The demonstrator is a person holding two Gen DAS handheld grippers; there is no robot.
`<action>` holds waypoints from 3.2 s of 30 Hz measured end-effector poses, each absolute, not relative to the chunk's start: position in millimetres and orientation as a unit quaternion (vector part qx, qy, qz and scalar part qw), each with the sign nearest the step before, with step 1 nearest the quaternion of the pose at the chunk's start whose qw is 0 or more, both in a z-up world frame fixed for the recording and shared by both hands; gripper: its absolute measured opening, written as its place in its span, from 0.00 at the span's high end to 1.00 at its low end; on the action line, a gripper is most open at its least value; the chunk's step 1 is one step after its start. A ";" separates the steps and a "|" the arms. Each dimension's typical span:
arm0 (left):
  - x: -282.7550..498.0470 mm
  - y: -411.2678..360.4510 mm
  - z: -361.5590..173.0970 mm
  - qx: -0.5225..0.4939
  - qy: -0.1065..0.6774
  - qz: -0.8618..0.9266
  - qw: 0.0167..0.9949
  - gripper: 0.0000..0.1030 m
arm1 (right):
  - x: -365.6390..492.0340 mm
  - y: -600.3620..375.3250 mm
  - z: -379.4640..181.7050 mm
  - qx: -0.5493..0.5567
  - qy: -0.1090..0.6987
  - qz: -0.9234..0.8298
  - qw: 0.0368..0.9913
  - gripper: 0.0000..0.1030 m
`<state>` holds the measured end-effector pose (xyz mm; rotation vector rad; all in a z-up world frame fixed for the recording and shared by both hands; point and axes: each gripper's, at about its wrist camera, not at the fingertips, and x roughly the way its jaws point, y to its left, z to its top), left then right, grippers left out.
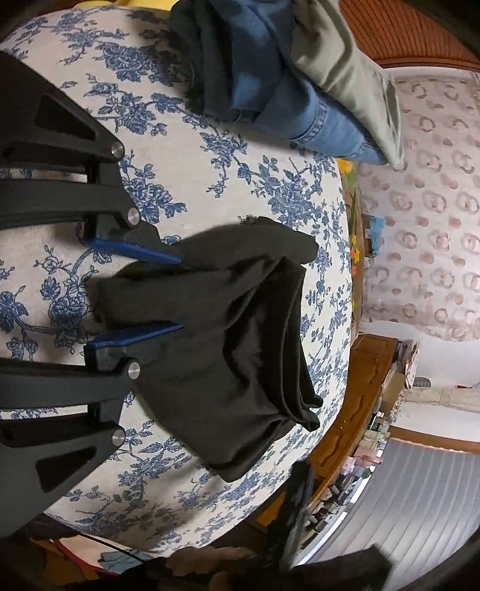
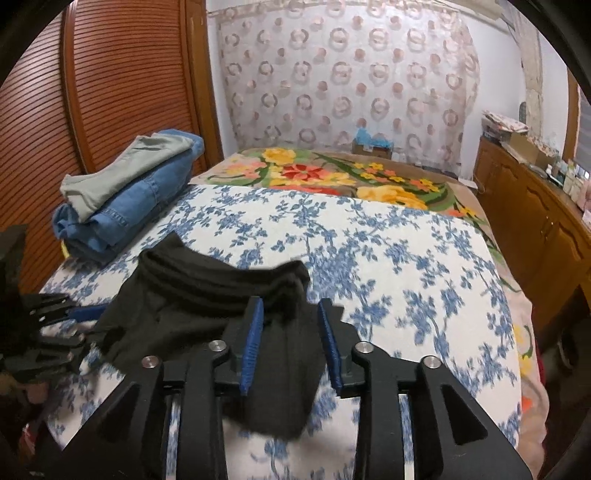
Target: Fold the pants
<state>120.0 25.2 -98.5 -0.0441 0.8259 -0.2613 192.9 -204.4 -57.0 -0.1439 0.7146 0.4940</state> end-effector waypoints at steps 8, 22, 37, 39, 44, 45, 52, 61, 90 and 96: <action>118.6 26.4 -100.0 -0.026 0.400 -0.126 0.908 0.68 | 159.5 -223.7 -81.0 -0.072 0.380 0.263 0.884 0.64; 118.6 26.4 -100.2 -0.025 0.400 -0.126 0.908 0.67 | 160.0 -222.1 -108.6 -0.067 0.423 0.267 0.863 0.67; 118.6 26.5 -100.5 -0.026 0.400 -0.125 0.908 0.67 | 162.3 -240.5 -91.7 -0.091 0.373 0.195 0.902 1.00; 117.6 27.4 -101.1 -0.025 0.400 -0.124 0.908 0.67 | 168.5 -250.5 -93.7 -0.075 0.384 0.186 0.901 1.00; 118.1 27.6 -101.1 -0.025 0.400 -0.124 0.908 0.67 | 170.7 -265.5 -86.9 -0.027 0.378 0.209 0.901 1.00; 118.0 27.7 -101.2 -0.025 0.400 -0.124 0.908 0.67 | 170.3 -264.5 -85.5 -0.021 0.377 0.216 0.901 1.00; 118.0 27.7 -101.2 -0.026 0.400 -0.124 0.908 0.67 | 173.5 -239.3 -87.6 -0.013 0.381 0.243 0.892 0.67; 117.6 27.4 -101.3 -0.024 0.400 -0.124 0.908 0.67 | 191.1 -220.8 -108.1 -0.035 0.409 0.244 0.879 0.61; 102.5 23.7 -95.7 -0.019 0.405 -0.143 0.903 0.90 | 188.4 -206.3 -113.3 -0.080 0.413 0.225 0.879 0.48; 99.5 26.7 -89.1 -0.029 0.392 -0.153 0.907 0.94 | 186.4 -203.6 -112.3 -0.075 0.412 0.257 0.871 0.81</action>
